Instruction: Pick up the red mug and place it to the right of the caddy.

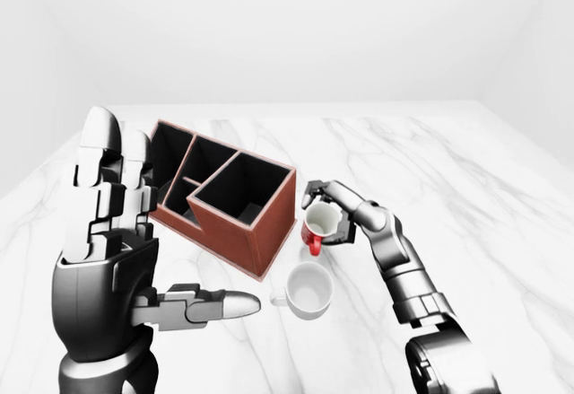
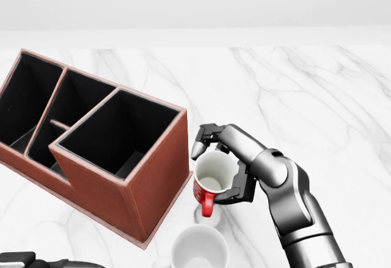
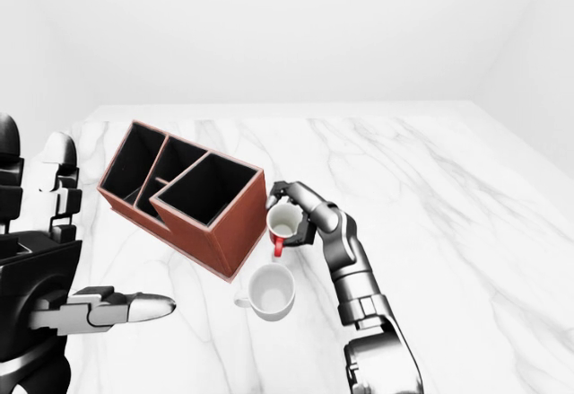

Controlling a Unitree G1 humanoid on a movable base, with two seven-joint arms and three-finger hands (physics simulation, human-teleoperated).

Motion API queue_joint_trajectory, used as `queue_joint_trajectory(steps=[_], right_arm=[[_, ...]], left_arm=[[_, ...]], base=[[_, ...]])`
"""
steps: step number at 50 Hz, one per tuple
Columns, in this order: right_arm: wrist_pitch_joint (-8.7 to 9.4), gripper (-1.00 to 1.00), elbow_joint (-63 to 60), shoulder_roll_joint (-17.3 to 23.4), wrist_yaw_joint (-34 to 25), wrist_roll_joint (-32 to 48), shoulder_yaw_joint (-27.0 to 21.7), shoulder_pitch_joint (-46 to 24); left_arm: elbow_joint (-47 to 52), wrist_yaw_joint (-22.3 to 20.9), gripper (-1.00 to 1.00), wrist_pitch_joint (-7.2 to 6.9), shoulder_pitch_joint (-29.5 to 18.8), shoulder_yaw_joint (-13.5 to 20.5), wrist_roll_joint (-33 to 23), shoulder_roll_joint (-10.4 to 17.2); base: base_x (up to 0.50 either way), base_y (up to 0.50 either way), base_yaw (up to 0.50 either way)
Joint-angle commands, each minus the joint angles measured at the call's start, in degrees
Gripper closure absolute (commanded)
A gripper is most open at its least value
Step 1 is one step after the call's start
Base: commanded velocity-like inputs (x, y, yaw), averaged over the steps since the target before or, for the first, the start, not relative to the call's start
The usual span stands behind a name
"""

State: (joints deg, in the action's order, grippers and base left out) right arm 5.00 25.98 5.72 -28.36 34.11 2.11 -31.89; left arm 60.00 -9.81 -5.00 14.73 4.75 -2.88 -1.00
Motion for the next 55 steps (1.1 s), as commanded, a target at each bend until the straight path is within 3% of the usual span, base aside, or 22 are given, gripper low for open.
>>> queue_joint_trajectory(steps=[1,3,4,29,34,37,42,46,55], right_arm=[[0.00,0.41,0.33,0.23,0.70,-0.58,-0.56,-1.12],[0.00,-0.19,0.68,0.37,0.94,-0.63,-0.62,-1.36],[0.00,-0.99,0.91,0.41,0.99,-0.71,-0.64,-1.42],[0.00,-1.00,-0.67,1.66,-0.56,-0.25,-1.16,-1.39],[0.00,-1.00,-6.29,2.51,-4.60,0.67,-1.35,-2.51],[0.00,-1.00,-17.80,3.99,-11.64,2.97,-0.33,-4.48],[0.00,-1.00,-24.58,5.49,-11.64,7.78,0.09,-7.34],[0.00,-1.00,-28.70,7.19,-11.64,9.74,-1.18,-14.08],[0.00,-1.00,-33.43,10.17,-11.64,6.42,-3.52,-23.46]], left_arm=[[0.00,0.06,-1.00,0.00,0.13,-0.27,-0.02,0.06],[0.00,0.15,-1.00,0.00,0.05,-0.36,-0.08,0.13],[0.00,0.13,-1.00,0.00,0.01,-0.31,-0.01,0.15],[0.00,-0.44,-1.00,0.00,0.19,0.31,0.62,0.15],[0.00,-0.37,-1.00,0.00,0.11,0.22,0.55,0.14],[0.00,-0.46,-1.00,0.00,0.13,0.37,0.66,0.10],[0.00,-0.30,-1.00,0.00,0.34,0.36,0.80,0.20],[0.00,-0.18,-1.00,0.00,0.22,0.78,1.25,0.39],[0.00,-0.08,-1.00,0.00,0.36,0.44,1.05,0.52]], base=[[0.00,0.00,0.00],[0.00,0.00,0.00],[0.00,0.00,0.00],[0.00,0.00,0.00],[0.00,0.00,0.00],[0.00,0.00,0.00],[0.00,0.00,0.00],[0.00,0.00,0.00],[0.00,0.00,0.00]])
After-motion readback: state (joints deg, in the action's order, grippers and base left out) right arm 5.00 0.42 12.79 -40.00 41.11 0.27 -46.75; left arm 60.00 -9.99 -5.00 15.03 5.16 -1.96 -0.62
